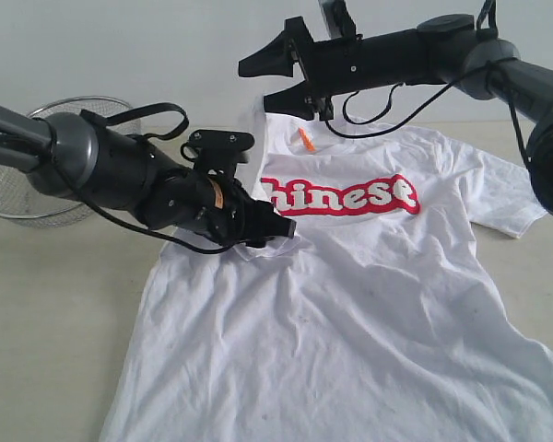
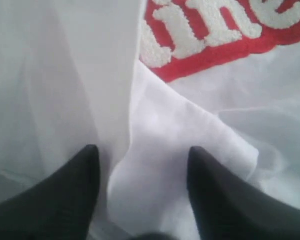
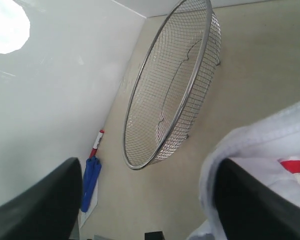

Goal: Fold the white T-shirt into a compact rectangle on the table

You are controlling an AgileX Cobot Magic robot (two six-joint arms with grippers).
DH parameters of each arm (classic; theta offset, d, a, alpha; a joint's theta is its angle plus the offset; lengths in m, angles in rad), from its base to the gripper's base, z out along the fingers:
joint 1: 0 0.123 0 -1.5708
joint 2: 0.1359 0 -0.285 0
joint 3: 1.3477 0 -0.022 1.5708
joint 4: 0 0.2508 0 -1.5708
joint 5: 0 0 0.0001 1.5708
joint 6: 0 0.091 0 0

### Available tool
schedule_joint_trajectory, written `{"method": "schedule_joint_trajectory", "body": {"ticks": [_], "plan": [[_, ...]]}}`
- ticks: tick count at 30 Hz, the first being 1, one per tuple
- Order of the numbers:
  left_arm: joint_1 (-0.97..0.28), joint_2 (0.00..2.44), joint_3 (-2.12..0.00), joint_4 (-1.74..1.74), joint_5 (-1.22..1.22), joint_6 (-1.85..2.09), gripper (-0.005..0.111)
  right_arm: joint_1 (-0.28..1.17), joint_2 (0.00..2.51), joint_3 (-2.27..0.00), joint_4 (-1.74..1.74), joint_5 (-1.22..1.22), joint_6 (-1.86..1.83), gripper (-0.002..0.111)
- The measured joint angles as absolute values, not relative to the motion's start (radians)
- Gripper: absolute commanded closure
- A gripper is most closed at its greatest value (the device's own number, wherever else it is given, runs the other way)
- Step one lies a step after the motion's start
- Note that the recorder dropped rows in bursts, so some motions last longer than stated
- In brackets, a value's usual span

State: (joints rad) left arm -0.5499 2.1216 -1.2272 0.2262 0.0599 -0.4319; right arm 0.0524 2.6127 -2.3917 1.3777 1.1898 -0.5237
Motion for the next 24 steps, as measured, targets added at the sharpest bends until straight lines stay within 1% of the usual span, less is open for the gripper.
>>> {"method": "schedule_joint_trajectory", "body": {"ticks": [1,2,3,10,20,23,24], "plan": [[-0.550,2.126,-1.227,0.226,0.038,-0.432,0.085,0.052,2.613,-2.392,1.378,1.190,-0.524,0.042],[-0.550,2.127,-1.229,0.226,0.031,-0.432,0.099,0.052,2.613,-2.392,1.378,1.190,-0.524,0.042],[-0.550,2.127,-1.234,0.226,0.022,-0.429,0.102,0.052,2.613,-2.392,1.378,1.190,-0.524,0.042],[-0.548,2.089,-1.277,0.226,0.101,-0.340,0.102,0.052,2.613,-2.392,1.343,1.190,-0.524,0.042],[-0.453,2.029,-1.324,0.254,0.214,-0.319,0.102,0.051,2.613,-2.392,1.334,1.210,-0.519,0.042],[-0.450,2.028,-1.324,0.211,0.236,-0.319,0.102,0.040,2.613,-2.392,1.335,1.214,-0.507,0.042],[-0.455,2.028,-1.324,0.189,0.236,-0.319,0.097,0.035,2.613,-2.392,1.335,1.216,-0.502,0.042]]}}
